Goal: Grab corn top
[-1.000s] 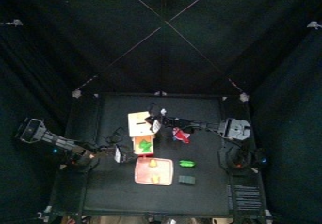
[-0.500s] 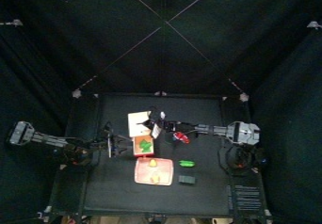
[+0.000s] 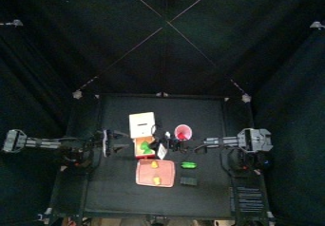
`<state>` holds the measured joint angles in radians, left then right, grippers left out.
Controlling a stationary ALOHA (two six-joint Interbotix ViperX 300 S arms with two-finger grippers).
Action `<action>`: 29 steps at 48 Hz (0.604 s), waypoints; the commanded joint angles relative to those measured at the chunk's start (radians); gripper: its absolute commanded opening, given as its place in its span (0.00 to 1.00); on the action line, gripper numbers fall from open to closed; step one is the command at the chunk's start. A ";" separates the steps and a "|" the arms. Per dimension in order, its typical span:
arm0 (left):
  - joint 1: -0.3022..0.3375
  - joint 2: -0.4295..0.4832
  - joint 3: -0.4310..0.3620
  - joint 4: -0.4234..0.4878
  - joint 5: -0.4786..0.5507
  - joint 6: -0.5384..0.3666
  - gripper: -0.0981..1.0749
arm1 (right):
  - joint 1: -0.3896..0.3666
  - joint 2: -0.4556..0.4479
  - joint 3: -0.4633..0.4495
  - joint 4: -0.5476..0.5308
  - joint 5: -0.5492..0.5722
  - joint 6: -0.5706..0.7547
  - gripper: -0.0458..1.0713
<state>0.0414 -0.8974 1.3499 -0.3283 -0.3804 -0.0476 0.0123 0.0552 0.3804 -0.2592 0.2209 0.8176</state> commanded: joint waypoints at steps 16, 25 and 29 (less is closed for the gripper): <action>0.000 0.003 -0.006 0.006 0.003 0.000 0.93 | 0.066 0.005 -0.008 0.173 0.094 0.003 0.45; -0.002 0.003 -0.003 0.006 0.003 0.000 0.93 | 0.087 0.052 -0.031 0.184 0.127 0.003 0.58; 0.000 0.003 0.000 0.009 0.005 0.002 0.93 | 0.098 0.077 -0.049 0.178 0.155 0.003 0.67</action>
<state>0.0414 -0.8974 1.3606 -0.3252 -0.3728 -0.0476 0.0997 0.1335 0.3697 -0.0767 0.3574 0.8222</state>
